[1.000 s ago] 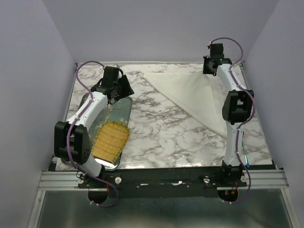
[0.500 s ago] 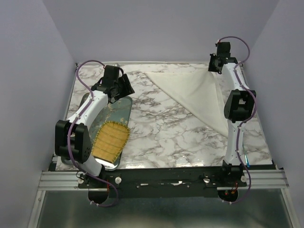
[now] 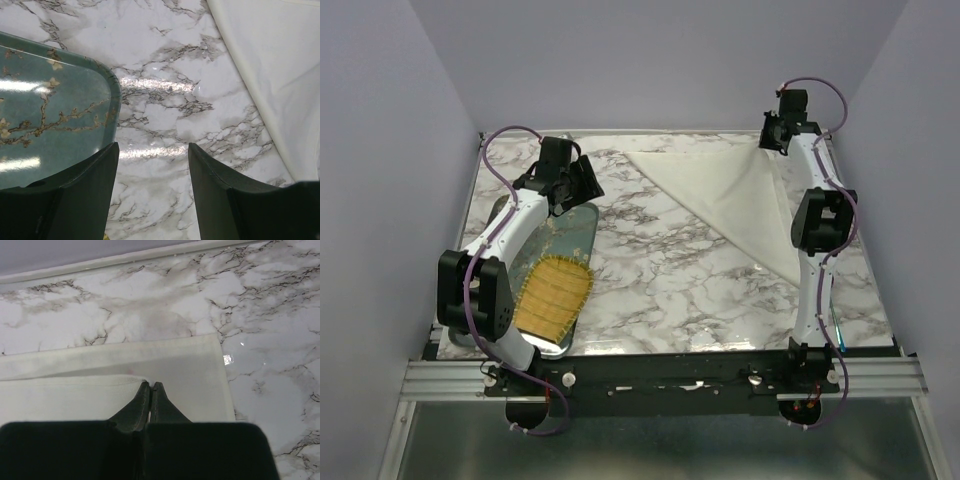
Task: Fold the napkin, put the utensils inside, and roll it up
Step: Fold the napkin
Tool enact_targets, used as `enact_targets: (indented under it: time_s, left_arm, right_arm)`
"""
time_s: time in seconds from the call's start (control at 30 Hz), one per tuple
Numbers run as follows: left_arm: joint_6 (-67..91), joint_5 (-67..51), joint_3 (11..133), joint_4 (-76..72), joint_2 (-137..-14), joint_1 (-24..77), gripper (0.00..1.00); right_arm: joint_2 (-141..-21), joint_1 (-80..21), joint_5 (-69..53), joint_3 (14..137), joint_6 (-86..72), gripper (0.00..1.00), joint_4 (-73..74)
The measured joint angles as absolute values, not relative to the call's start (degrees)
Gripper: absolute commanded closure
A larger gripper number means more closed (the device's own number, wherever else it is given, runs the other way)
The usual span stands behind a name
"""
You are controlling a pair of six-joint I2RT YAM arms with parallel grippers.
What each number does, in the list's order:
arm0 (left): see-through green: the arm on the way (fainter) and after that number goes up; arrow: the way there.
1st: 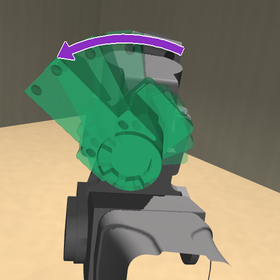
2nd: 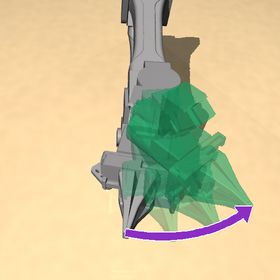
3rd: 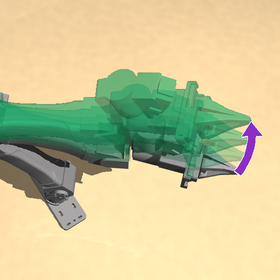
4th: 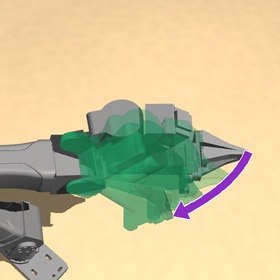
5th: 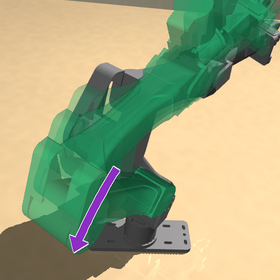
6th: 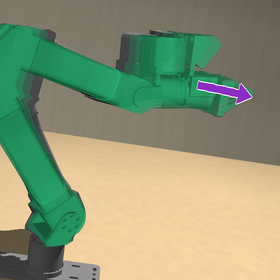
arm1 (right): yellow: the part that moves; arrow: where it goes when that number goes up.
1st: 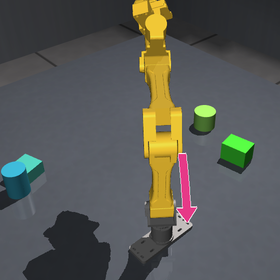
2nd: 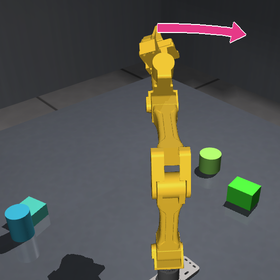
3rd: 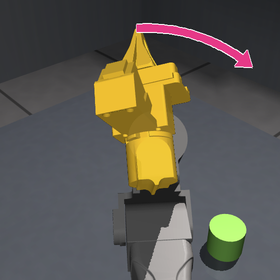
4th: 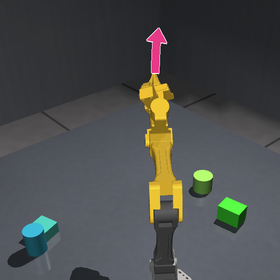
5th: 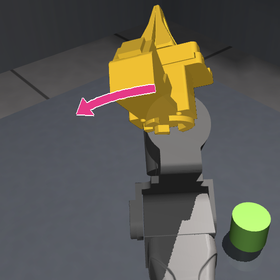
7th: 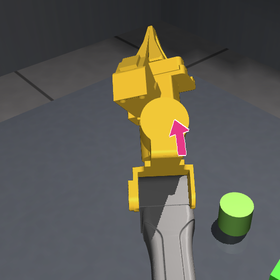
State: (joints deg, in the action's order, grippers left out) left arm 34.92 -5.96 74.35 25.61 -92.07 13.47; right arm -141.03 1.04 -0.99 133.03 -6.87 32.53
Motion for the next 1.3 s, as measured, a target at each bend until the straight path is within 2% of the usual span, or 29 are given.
enact_targets:
  time_s: [1.3]
  left_arm:
    - [35.0, -6.8, 74.4, 25.4, -93.8, 13.5, 0.34]
  right_arm:
    - [-143.7, 2.1, -4.1, 136.5, -10.3, 0.99, 24.0]
